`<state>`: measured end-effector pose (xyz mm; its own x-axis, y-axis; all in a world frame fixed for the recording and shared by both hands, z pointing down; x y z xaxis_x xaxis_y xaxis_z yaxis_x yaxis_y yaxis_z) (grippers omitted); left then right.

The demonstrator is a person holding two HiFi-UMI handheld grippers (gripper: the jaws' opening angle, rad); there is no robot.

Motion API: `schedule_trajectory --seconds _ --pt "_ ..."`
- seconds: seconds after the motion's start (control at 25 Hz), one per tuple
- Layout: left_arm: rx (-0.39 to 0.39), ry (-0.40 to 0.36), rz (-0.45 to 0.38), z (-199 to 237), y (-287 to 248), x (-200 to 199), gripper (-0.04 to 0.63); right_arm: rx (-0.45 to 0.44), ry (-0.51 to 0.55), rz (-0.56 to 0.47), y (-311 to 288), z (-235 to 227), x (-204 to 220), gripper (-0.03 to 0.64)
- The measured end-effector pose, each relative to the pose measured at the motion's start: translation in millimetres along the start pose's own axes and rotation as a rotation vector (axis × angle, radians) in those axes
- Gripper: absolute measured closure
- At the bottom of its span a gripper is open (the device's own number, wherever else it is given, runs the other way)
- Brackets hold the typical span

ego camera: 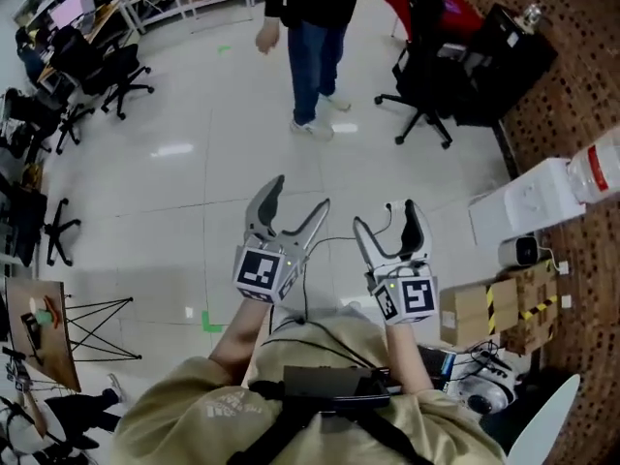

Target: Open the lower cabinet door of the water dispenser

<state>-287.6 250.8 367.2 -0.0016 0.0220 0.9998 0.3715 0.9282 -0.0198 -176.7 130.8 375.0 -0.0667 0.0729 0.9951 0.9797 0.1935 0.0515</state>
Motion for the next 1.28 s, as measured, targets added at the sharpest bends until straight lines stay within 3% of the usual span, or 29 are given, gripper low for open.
schedule_trajectory --seconds 0.28,0.6,0.92,1.28 --pt "0.291 -0.052 0.026 -158.5 -108.1 -0.6 0.242 0.257 -0.026 -0.009 96.9 -150.0 -6.3 0.166" --pt "0.539 -0.051 0.083 -294.2 -164.6 25.9 0.242 0.506 -0.049 -0.009 202.7 -246.8 -1.1 0.167" --pt "0.796 -0.076 0.13 -385.8 -215.3 47.7 0.242 0.699 -0.071 -0.018 257.7 -297.7 12.6 0.173" --pt "1.088 -0.084 0.109 -454.3 -303.0 66.4 0.244 0.969 -0.084 0.023 274.1 -400.3 51.4 0.173"
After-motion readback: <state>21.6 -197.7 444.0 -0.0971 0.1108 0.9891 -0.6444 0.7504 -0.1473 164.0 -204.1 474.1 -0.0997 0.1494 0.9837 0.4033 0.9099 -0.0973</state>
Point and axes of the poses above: the fingertips, and each gripper's own axes: y backward along the fingers, z to its left, x out of its underside, the point moved 2 cm from there along y, backward along the fingers, and after that the axes turned 1 degree about z, right-handed, at the moved point
